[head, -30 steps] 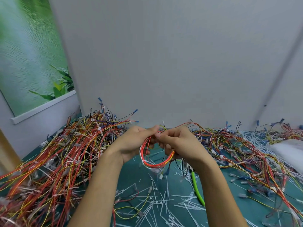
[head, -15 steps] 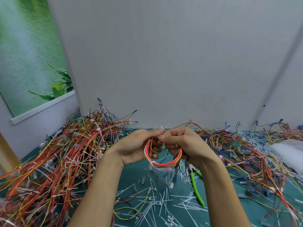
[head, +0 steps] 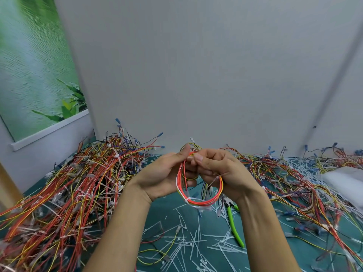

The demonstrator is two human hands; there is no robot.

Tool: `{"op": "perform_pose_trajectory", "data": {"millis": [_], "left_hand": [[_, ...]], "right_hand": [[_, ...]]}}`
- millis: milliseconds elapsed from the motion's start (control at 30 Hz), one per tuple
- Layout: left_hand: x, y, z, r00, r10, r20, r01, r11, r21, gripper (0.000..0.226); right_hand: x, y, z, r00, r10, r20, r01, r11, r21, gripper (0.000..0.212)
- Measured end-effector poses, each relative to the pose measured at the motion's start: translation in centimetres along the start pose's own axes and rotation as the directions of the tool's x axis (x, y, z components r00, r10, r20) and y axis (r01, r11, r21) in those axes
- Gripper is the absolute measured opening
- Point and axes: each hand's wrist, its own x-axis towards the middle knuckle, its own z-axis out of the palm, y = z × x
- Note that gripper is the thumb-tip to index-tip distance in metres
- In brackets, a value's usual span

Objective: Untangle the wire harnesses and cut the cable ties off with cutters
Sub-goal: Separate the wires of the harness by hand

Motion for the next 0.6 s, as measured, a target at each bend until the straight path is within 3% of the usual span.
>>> {"op": "perform_pose_trajectory", "data": {"millis": [233, 433, 600], "left_hand": [[-0.02, -0.05, 0.78, 0.998, 0.063, 0.007, -0.063, 0.998, -0.024, 0.037], [-0.01, 0.18, 0.61, 0.991, 0.105, -0.080, -0.097, 0.991, 0.094, 0.034], [0.21, 0.08, 0.80, 0.978, 0.186, -0.090, -0.180, 0.981, 0.080, 0.032]], "right_hand": [[0.07, 0.06, 0.05, 1.000, -0.029, 0.008, 0.028, 0.993, 0.115, 0.026], [-0.02, -0.04, -0.25, 1.000, 0.016, 0.004, -0.016, 0.999, 0.042, 0.023], [-0.10, -0.10, 0.17, 0.999, -0.049, 0.016, 0.048, 0.996, 0.070, 0.023]]}}
